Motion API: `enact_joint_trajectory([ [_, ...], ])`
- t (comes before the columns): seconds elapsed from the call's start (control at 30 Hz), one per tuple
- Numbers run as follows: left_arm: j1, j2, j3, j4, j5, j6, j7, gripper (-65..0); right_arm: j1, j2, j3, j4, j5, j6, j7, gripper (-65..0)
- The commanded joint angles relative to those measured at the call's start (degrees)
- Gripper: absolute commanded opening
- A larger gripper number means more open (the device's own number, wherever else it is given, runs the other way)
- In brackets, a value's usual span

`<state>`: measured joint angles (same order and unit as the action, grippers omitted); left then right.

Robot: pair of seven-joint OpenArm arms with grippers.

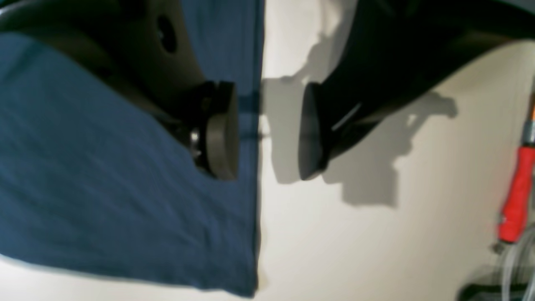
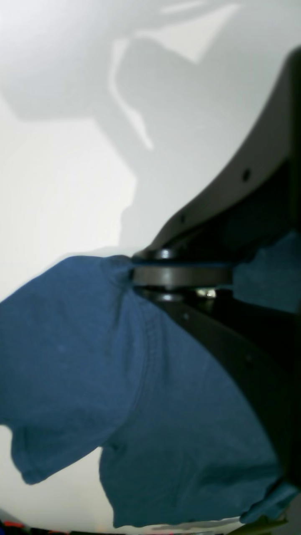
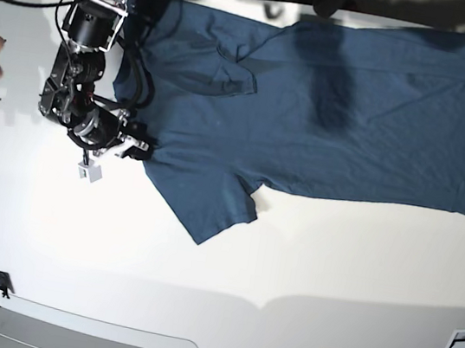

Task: Fold the T-shirt properly
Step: 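Lower the right gripper onto the shirt side and grasp the fabric, then drag the shirt with both grippers toward the robot, folding it lengthwise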

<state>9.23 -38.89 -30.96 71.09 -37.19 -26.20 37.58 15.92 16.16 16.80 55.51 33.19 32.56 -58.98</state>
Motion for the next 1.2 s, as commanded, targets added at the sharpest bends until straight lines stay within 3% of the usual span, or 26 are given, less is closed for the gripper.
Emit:
enact_joint_trajectory([
  [0.0, -3.2, -2.4, 0.9, -2.6, -0.9, -0.2, -1.6, -43.2, 1.0, 0.7, 0.0, 0.7, 0.0, 0.0, 0.0, -65.0],
  [0.1, -11.8, -3.9, 5.4, -14.0, -0.8, -0.3, -3.3, -42.0, 1.0, 0.7, 0.0, 0.7, 0.0, 0.0, 0.0, -65.0],
  [0.17, -17.1, -4.3, 8.4, -21.0, -0.6, -0.3, -4.9, -37.6, 1.0, 0.7, 0.0, 0.7, 0.0, 0.0, 0.0, -65.0],
  [0.37, -29.3, -2.9, 17.4, -37.2, -0.4, -0.4, -9.0, -35.7, 1.0, 0.7, 0.0, 0.7, 0.0, 0.0, 0.0, -65.0],
  [0.63, -36.7, 2.8, 21.7, -44.2, -0.2, -0.4, -8.8, -35.7, 1.0, 0.7, 0.0, 0.7, 0.0, 0.0, 0.0, -65.0],
  [0.73, -37.0, 4.3, 21.7, -44.2, 2.8, -0.3, -9.0, -36.0, 1.0, 0.7, 0.0, 0.7, 0.0, 0.0, 0.0, -65.0],
  [0.83, -37.0, 4.5, 21.7, -44.1, 3.2, -0.3, -9.1, -43.7, 1.0, 0.7, 0.0, 0.7, -0.2, 0.0, 0.0, -65.0],
  [0.93, -37.0, 3.5, 21.7, -44.1, 3.0, -0.3, -10.5, -64.8, 1.1, 0.7, 0.0, 0.7, -0.1, 0.0, 0.0, -65.0],
  [1.17, -37.0, 0.1, 21.7, -44.0, -0.4, -0.9, -12.8, -65.0, 1.4, 0.7, 0.0, 0.9, 1.4, 0.0, 0.0, -65.0],
])
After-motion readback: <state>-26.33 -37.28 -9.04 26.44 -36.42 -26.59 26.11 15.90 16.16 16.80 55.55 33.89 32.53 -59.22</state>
